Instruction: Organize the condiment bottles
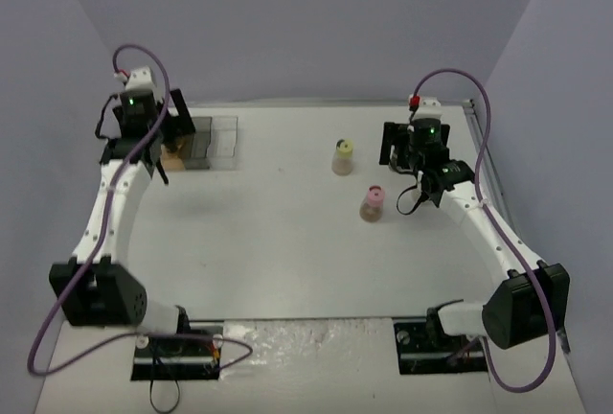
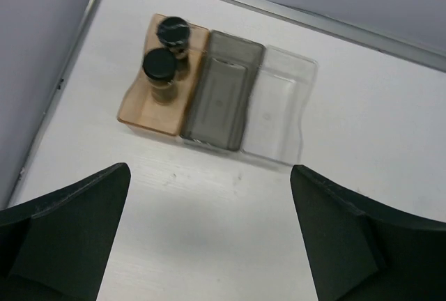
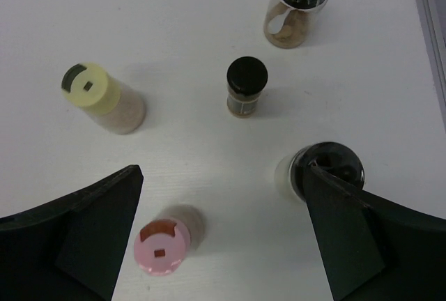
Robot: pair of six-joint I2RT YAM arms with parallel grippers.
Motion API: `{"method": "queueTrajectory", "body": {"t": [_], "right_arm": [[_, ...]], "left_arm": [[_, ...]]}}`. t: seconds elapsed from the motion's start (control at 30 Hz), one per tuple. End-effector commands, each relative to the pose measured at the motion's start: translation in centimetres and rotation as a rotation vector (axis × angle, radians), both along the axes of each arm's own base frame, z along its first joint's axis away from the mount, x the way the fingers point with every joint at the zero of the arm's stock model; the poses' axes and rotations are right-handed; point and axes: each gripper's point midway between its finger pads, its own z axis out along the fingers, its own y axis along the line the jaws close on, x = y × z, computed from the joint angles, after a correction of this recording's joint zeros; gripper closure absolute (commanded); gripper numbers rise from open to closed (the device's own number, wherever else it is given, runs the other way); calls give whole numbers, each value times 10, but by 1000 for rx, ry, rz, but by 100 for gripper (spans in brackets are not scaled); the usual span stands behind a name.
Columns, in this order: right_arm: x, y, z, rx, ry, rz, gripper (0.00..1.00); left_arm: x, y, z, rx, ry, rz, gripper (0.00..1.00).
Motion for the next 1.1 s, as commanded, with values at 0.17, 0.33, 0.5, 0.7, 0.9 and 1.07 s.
{"method": "queueTrajectory", "body": {"t": [0.17,0.33,0.5,0.7,0.9,1.07], "right_arm": [[102,-19,-22,42,-4,-14,10],[130,-24,-54,16,47,-4,12],[144,-28,-78,-4,83,-4,20],[145,-31,-99,-18,117,-8,38],[141,-34,-91,-43,104,-9,74],[132,-25,-46,-24,24,33,91]], "left_arm": [[-87,-63,-14,16,-22,-246,3],[-100,-75,-28,16,-9,-311,3],[-100,-80,-27,16,-7,-325,3],[-102,-78,-28,34,0,-312,3],[-101,-79,-31,26,8,-311,3],[-100,-81,-31,18,5,-315,3]]}}
